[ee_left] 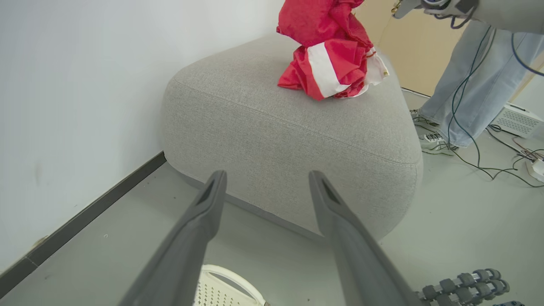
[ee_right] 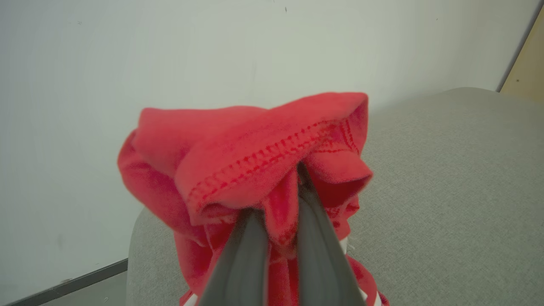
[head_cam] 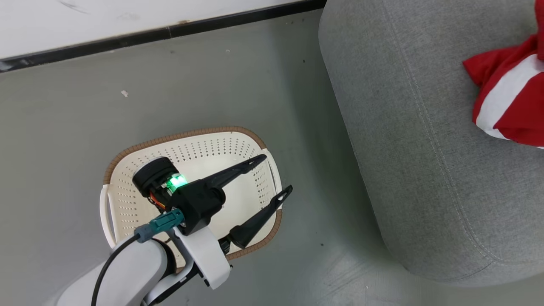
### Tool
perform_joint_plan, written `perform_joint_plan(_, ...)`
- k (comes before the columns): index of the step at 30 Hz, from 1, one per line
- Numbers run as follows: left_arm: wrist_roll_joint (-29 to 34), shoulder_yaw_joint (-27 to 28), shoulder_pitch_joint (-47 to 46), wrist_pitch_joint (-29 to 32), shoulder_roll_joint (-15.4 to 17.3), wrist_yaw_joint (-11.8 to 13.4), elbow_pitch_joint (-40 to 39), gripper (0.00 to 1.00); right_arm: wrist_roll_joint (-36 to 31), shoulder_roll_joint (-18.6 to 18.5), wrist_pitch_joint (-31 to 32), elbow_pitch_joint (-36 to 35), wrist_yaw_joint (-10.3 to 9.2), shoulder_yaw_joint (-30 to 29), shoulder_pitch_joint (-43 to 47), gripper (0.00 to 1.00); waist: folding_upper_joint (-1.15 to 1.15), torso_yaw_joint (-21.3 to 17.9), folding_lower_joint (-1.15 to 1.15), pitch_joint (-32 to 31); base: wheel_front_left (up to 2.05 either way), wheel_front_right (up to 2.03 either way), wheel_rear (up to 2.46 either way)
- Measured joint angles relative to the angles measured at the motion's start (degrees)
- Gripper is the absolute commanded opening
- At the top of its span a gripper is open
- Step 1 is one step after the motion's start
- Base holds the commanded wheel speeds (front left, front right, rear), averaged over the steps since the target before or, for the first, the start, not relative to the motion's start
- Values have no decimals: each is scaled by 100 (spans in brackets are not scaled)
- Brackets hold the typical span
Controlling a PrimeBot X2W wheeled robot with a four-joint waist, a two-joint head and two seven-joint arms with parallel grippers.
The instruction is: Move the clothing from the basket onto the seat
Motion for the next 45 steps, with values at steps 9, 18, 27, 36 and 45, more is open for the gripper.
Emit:
perform_joint_plan(9,16,123,-41,31,97,0,-68,100,-2,387,-57,263,0,200,230,0,0,14,0,269,0,0,0)
perform_joint_plan(18,7,159,-127,-9,141,-9,-185,100,-100,652,-268,564,0,341,314,0,0,-43,0,376,0,0,0)
perform_joint_plan(27,-45,125,-127,-60,108,-57,-202,100,-110,801,-403,945,0,383,547,0,0,-75,0,266,0,0,0)
perform_joint_plan(36,-93,96,-126,-105,58,-58,-148,100,-144,884,-510,1051,0,437,675,100,0,-125,0,83,0,0,0)
perform_joint_plan(45,-119,105,-122,-205,-5,-57,-47,100,-216,832,-581,783,0,425,811,100,0,-177,0,-148,0,0,0)
